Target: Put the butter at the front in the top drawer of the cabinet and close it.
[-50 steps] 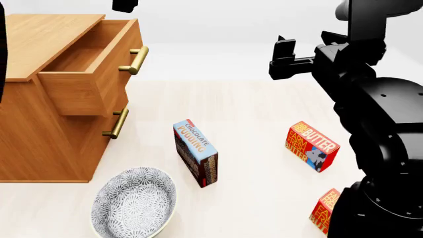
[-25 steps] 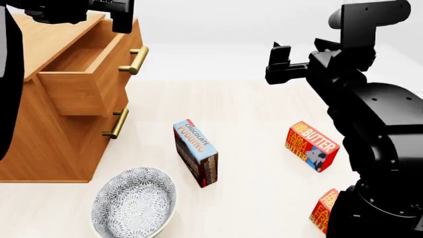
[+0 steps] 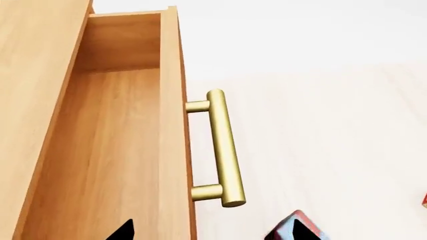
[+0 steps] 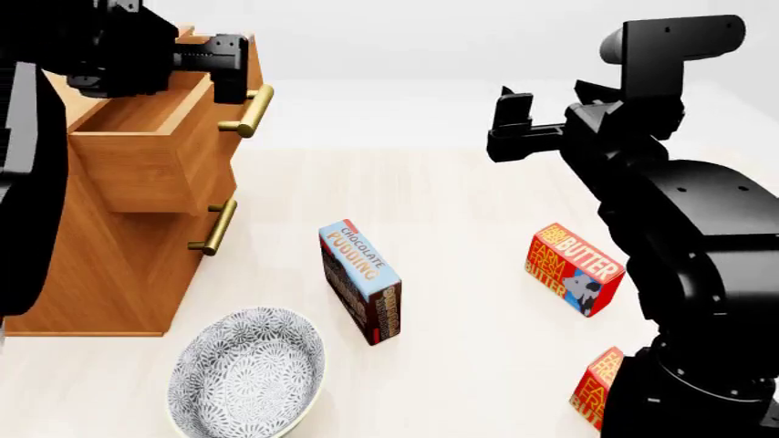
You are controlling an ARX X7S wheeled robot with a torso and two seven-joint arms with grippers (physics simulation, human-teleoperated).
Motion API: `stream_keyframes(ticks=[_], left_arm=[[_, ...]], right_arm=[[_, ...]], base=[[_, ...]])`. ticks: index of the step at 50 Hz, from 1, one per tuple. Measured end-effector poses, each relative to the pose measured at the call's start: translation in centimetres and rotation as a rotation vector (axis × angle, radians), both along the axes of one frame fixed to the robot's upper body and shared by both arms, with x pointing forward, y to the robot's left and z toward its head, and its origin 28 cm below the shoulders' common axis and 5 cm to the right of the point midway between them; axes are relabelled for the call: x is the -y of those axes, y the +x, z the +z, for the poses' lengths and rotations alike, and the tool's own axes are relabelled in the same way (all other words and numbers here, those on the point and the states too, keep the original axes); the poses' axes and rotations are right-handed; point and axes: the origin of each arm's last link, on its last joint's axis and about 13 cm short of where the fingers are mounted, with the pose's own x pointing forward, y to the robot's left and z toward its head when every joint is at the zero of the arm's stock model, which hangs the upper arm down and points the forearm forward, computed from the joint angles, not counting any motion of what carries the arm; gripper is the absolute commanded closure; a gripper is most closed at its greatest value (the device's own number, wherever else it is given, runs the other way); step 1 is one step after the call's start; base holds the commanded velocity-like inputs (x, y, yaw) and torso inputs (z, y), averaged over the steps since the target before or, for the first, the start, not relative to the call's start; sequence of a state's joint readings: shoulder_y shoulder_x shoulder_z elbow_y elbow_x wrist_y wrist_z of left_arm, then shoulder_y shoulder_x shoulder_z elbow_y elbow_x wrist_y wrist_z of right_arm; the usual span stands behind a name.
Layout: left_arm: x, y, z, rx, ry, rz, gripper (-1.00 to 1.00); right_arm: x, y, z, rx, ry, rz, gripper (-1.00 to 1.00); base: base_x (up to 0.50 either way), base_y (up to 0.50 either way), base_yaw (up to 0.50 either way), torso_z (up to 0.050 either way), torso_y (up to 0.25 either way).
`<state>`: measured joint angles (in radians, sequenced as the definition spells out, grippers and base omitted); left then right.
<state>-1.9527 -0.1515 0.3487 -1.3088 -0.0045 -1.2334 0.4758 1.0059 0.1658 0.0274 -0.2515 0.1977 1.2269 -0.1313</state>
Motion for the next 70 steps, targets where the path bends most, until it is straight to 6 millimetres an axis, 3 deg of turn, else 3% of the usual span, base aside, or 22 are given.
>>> stream_keyframes(ticks=[22, 39, 70], left_arm=[[-0.1, 0.5, -2.6, -0.081, -0.008, 0.013, -1.0], [1.1, 0.8, -2.6, -0.109, 0.043, -0.091, -1.0], [4.4, 1.9, -3.0, -0.061, -0.021, -0.314, -1.0]], right_arm=[[0.0, 0.2, -0.3, -0.011, 0.009, 0.001, -1.0], [0.1, 0.1, -0.5, -0.01, 0.016, -0.003, -1.0], [0.3, -0.1, -0.7, -0.009, 0.024, -0.004, -1.0]], base=[[0.0, 0.0, 0.0, 0.0, 0.0], [0.0, 0.0, 0.0, 0.0, 0.0], [0.0, 0.0, 0.0, 0.0, 0.0]])
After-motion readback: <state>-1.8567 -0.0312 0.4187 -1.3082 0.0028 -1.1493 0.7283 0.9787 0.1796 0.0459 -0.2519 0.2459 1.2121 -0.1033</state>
